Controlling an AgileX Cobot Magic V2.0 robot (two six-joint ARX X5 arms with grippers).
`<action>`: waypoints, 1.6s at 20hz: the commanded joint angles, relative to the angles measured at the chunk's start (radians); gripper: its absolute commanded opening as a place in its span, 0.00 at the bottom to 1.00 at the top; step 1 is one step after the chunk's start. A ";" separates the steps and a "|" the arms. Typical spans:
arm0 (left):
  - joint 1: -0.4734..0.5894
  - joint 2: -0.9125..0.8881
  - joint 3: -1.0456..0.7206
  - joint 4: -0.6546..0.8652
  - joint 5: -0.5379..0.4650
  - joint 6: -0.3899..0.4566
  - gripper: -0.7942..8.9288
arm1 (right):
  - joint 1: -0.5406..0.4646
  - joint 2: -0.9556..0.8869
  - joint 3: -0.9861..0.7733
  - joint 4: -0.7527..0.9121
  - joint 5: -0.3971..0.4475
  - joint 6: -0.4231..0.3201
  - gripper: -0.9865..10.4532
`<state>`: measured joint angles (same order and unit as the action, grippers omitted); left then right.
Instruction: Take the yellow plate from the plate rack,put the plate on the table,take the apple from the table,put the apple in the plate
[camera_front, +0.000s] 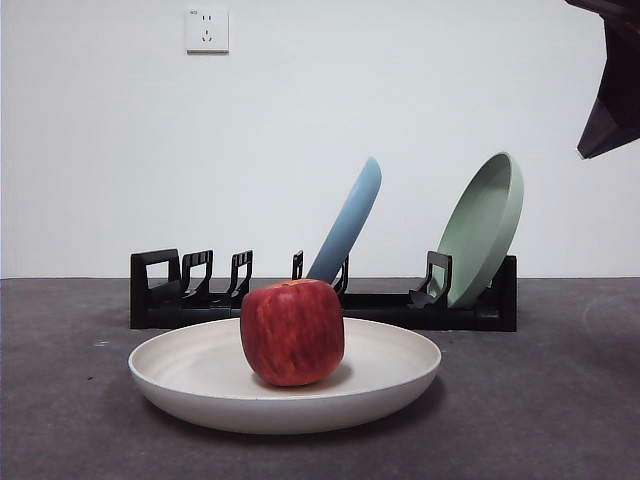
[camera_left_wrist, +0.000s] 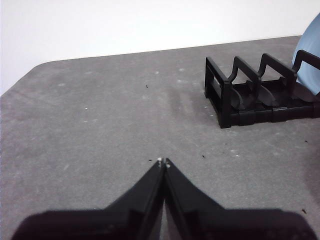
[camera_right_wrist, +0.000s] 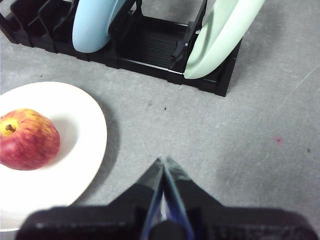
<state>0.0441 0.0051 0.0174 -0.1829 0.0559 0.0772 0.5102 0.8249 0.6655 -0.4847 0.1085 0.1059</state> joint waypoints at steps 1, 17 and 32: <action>0.003 -0.003 -0.013 -0.005 0.001 -0.020 0.08 | 0.000 -0.001 -0.003 0.005 0.003 0.009 0.09; 0.003 -0.003 -0.013 0.002 0.000 -0.032 0.08 | 0.000 -0.001 -0.003 0.005 0.003 0.009 0.09; 0.003 -0.003 -0.013 0.002 0.000 -0.032 0.08 | -0.452 -0.562 -0.272 0.305 -0.175 -0.140 0.09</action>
<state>0.0441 0.0051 0.0174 -0.1825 0.0559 0.0517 0.0597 0.2626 0.4118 -0.1783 -0.0666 -0.0261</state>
